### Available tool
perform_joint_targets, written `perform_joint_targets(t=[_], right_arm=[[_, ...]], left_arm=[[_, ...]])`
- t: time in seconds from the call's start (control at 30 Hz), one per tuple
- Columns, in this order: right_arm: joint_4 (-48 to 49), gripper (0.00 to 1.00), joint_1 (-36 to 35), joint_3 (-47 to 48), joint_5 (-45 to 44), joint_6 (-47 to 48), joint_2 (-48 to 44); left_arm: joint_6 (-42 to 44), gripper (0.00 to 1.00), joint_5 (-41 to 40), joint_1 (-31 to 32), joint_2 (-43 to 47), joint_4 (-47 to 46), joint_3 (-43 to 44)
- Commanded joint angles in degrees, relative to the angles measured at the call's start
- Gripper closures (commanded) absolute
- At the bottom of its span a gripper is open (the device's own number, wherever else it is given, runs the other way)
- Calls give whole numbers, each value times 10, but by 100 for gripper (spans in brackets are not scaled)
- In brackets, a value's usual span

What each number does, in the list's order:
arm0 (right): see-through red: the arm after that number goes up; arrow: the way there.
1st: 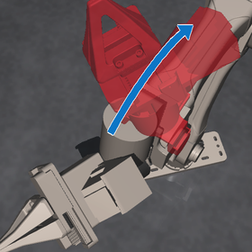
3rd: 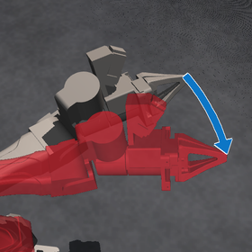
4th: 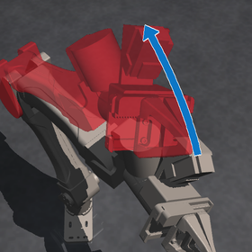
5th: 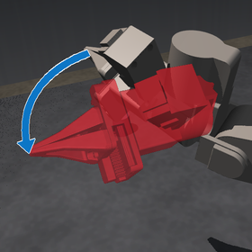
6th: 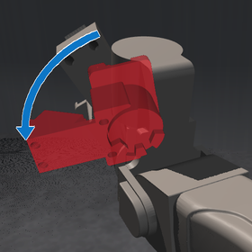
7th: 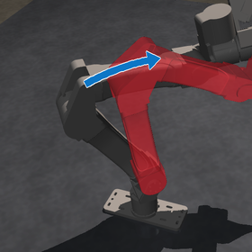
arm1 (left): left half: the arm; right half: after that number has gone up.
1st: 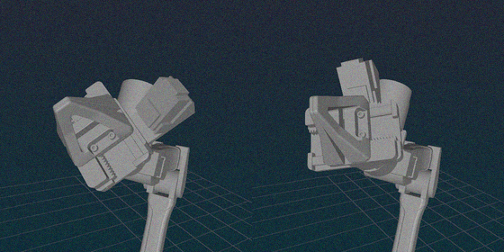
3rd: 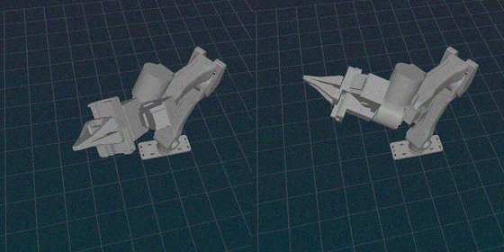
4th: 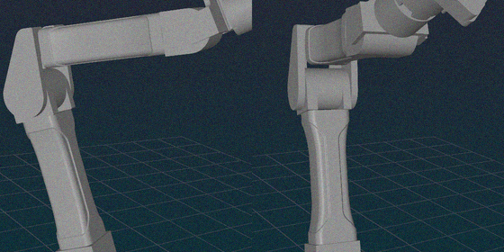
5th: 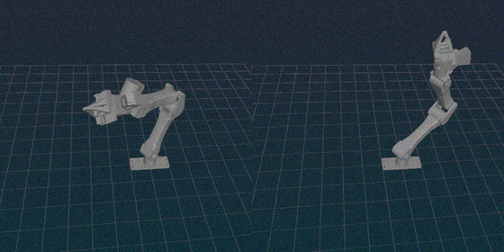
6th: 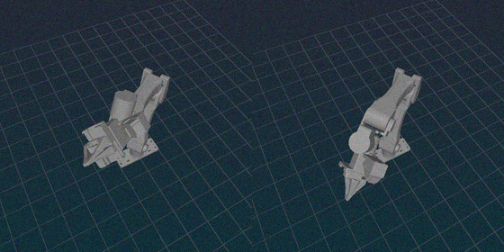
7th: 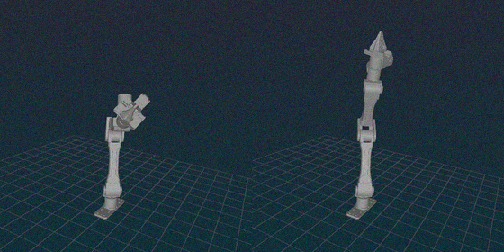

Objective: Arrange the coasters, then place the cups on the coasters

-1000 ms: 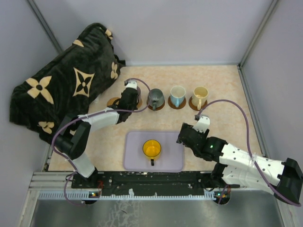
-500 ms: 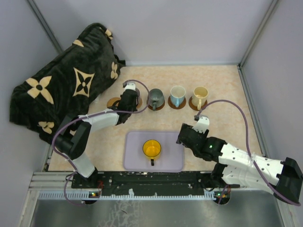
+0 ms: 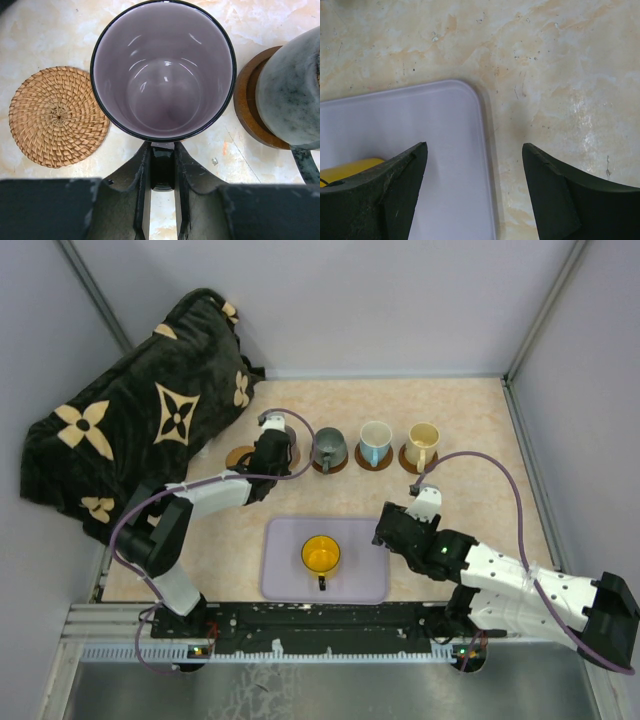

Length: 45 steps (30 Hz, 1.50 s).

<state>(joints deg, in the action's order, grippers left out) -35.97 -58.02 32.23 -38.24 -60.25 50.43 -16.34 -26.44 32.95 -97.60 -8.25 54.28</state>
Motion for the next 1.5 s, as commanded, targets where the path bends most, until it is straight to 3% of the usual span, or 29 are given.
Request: perform_joint_targets(t=[0.0,1.2,1.3,1.47], right_arm=[[17,23,-3,3,-10,-11,2],[47,23,-4,1,0,-8,22],[46,23,-3,2,1,-8,22],[43,23,-3,3,1,-6,22]], left_arm=[[-13,99,7,-3,2,-30,-9],[-41,100,27,7,26,36,-34],[-41,94,21,7,18,44,-23],[-43,75,13,7,12,54,-8]])
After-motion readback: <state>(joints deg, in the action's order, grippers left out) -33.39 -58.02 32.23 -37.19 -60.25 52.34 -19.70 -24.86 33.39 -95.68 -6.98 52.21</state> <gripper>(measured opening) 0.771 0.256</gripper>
